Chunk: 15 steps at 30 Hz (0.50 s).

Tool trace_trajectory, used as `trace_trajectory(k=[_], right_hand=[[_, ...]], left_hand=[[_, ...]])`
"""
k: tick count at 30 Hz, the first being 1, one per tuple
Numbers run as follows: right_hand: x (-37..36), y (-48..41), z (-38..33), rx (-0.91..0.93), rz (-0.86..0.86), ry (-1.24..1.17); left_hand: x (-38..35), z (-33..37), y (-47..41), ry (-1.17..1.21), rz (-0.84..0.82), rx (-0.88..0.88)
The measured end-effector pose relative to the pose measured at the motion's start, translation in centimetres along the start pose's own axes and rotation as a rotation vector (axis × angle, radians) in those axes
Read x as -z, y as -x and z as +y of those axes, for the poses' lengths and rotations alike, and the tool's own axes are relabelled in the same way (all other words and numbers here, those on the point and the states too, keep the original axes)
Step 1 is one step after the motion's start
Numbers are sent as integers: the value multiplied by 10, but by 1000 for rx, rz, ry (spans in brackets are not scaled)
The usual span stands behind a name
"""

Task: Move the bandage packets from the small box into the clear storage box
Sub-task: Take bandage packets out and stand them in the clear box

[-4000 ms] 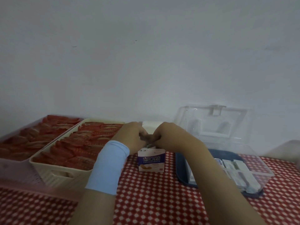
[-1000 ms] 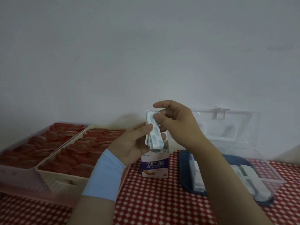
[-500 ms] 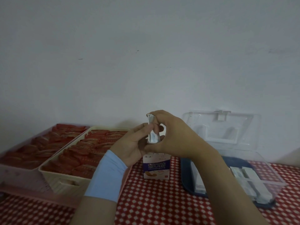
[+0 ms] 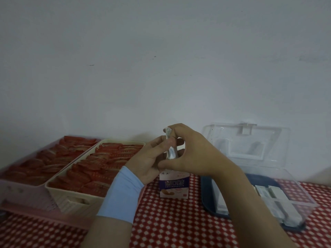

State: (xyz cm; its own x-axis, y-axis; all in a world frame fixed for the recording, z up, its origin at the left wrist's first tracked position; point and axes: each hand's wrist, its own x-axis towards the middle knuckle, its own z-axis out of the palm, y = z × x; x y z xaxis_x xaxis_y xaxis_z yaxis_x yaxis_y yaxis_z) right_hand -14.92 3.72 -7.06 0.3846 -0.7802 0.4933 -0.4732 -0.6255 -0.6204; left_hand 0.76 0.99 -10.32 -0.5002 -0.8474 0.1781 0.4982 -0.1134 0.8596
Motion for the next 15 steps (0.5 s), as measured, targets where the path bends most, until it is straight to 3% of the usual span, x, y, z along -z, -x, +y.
trace_trajectory(k=[6,9,15], right_hand=[[19,1,5,-172,-4,-402],[26,4,5,-233,51,-327],[47,23,4,-337,-36,-276]], left_hand=[[2,1,5,-52,-36,20],[-2,0,6,-115,-59,34],[-20,-1,10,-243,-86,112]])
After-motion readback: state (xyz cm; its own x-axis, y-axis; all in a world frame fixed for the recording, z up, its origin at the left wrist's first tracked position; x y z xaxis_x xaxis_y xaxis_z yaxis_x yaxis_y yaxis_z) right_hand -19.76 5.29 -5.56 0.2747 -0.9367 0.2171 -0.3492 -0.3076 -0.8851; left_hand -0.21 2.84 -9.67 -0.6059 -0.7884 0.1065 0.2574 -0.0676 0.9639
